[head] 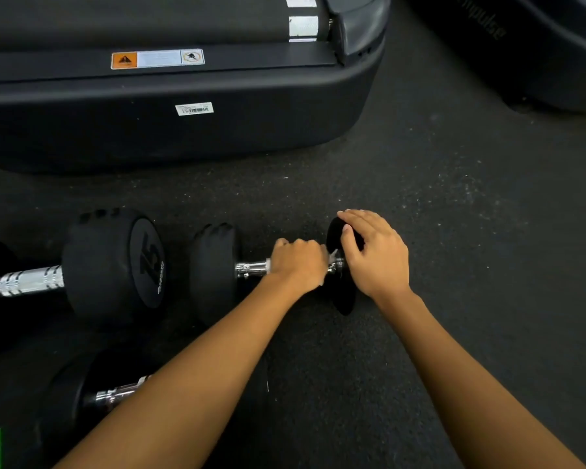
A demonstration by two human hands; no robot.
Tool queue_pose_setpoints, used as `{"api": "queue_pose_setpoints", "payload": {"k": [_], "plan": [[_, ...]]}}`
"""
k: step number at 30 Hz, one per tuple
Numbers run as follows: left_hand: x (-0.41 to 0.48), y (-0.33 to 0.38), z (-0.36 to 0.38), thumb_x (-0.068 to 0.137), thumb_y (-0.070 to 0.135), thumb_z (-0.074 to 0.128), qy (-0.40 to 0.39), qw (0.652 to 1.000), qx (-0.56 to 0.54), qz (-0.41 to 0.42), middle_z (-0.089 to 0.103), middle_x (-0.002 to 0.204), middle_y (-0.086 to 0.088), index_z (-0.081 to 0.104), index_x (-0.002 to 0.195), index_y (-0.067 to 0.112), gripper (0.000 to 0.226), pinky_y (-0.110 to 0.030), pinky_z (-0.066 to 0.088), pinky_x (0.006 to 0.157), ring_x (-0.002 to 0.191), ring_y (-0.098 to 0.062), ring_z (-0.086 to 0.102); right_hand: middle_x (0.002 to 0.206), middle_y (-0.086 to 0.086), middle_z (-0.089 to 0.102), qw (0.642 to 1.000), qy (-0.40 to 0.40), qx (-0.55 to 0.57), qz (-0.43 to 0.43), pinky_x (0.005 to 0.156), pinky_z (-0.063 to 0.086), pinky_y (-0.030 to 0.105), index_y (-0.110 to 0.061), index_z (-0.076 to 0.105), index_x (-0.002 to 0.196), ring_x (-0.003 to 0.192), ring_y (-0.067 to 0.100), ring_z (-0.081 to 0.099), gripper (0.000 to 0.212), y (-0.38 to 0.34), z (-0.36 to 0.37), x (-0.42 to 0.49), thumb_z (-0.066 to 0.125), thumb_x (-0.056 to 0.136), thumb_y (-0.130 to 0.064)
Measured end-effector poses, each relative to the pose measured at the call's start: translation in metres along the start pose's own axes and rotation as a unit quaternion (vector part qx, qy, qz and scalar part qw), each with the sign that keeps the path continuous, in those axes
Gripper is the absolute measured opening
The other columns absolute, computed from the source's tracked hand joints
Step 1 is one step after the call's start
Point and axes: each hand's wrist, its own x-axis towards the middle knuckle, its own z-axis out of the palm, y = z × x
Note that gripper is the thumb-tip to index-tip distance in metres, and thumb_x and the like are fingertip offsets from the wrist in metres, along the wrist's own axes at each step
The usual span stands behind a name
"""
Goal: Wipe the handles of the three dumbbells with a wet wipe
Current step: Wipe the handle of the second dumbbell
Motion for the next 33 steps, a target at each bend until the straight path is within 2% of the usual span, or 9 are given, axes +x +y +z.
{"api": "queue_pose_setpoints", "payload": {"k": [3, 6, 9, 12, 18, 22, 25, 30, 33], "plan": [[-0.006, -0.001, 0.007, 0.101, 0.030, 0.026, 0.033, 0.997, -0.053, 0.046, 0.067, 0.098, -0.004, 0.063, 0.101, 0.016, 0.039, -0.039, 0.023, 0.106, 0.098, -0.020, 0.060, 0.123, -0.003, 0.062, 1.000, 0.000, 0.002, 0.002, 0.098, 0.041, 0.034, -0.019, 0.063, 0.119, 0.122, 0.013, 0.049, 0.039, 0.000, -0.001, 0.000, 0.039, 0.091, -0.032], [-0.011, -0.017, 0.012, 0.101, 0.030, 0.027, 0.075, 0.994, -0.073, 0.037, 0.067, 0.101, -0.003, 0.062, 0.107, 0.015, 0.039, -0.038, 0.022, 0.107, 0.100, -0.020, 0.060, 0.123, -0.002, 0.062, 1.000, -0.001, 0.002, 0.002, 0.098, 0.040, 0.033, -0.018, 0.063, 0.120, 0.122, 0.013, 0.049, 0.039, 0.000, -0.002, -0.001, 0.039, 0.091, -0.031], [-0.006, -0.018, 0.003, 0.102, 0.028, 0.025, 0.015, 0.998, -0.053, -0.022, 0.066, 0.099, -0.009, 0.062, 0.103, 0.012, 0.040, -0.039, 0.035, 0.095, 0.096, -0.026, 0.060, 0.123, -0.002, 0.062, 1.000, 0.002, 0.006, 0.001, 0.097, 0.041, 0.033, -0.018, 0.063, 0.119, 0.121, 0.013, 0.050, 0.038, -0.001, -0.002, -0.001, 0.040, 0.091, -0.030], [-0.001, 0.000, -0.003, 0.100, 0.024, 0.031, -0.017, 1.000, -0.019, -0.017, 0.064, 0.102, -0.007, 0.061, 0.103, 0.014, 0.031, -0.038, 0.038, 0.087, 0.098, -0.026, 0.059, 0.123, -0.003, 0.062, 1.000, 0.003, 0.004, 0.002, 0.096, 0.040, 0.031, -0.019, 0.064, 0.118, 0.121, 0.013, 0.050, 0.039, -0.001, -0.002, 0.000, 0.039, 0.090, -0.031], [-0.012, -0.012, 0.014, 0.100, 0.028, 0.029, 0.086, 0.993, -0.076, 0.039, 0.067, 0.103, -0.003, 0.060, 0.110, 0.015, 0.035, -0.037, 0.024, 0.105, 0.100, -0.020, 0.060, 0.123, -0.003, 0.062, 1.000, -0.002, 0.004, 0.003, 0.098, 0.041, 0.034, -0.019, 0.063, 0.119, 0.121, 0.013, 0.049, 0.040, 0.000, -0.002, -0.001, 0.038, 0.091, -0.032], [-0.006, -0.013, 0.007, 0.102, 0.029, 0.025, 0.038, 0.999, -0.025, -0.024, 0.067, 0.099, -0.009, 0.062, 0.104, 0.011, 0.041, -0.038, 0.035, 0.094, 0.094, -0.026, 0.061, 0.123, -0.002, 0.062, 1.000, -0.003, 0.006, 0.002, 0.098, 0.040, 0.033, -0.018, 0.063, 0.119, 0.122, 0.013, 0.049, 0.039, -0.001, -0.001, -0.001, 0.039, 0.091, -0.031], [-0.004, 0.003, 0.004, 0.101, 0.029, 0.029, 0.035, 0.999, -0.011, 0.001, 0.066, 0.101, -0.009, 0.061, 0.103, 0.011, 0.036, -0.036, 0.037, 0.088, 0.094, -0.027, 0.061, 0.123, -0.002, 0.062, 1.000, -0.006, 0.005, 0.003, 0.098, 0.039, 0.033, -0.018, 0.063, 0.119, 0.122, 0.013, 0.049, 0.040, -0.001, -0.002, 0.001, 0.038, 0.091, -0.032], [-0.016, -0.015, 0.019, 0.099, 0.031, 0.035, 0.109, 0.988, -0.079, 0.071, 0.066, 0.110, -0.001, 0.060, 0.115, 0.018, 0.032, -0.036, 0.031, 0.102, 0.101, -0.019, 0.060, 0.122, -0.002, 0.062, 1.000, -0.005, 0.005, 0.002, 0.097, 0.041, 0.033, -0.018, 0.063, 0.119, 0.121, 0.013, 0.049, 0.040, 0.000, -0.001, 0.000, 0.038, 0.091, -0.032], [-0.012, -0.020, 0.012, 0.100, 0.033, 0.031, 0.081, 0.995, -0.050, 0.027, 0.068, 0.102, -0.003, 0.062, 0.110, 0.017, 0.037, -0.037, 0.029, 0.102, 0.098, -0.020, 0.061, 0.122, -0.002, 0.062, 1.000, -0.003, 0.007, 0.001, 0.096, 0.041, 0.033, -0.018, 0.063, 0.119, 0.121, 0.013, 0.050, 0.040, -0.001, -0.001, 0.000, 0.038, 0.091, -0.032]]}}
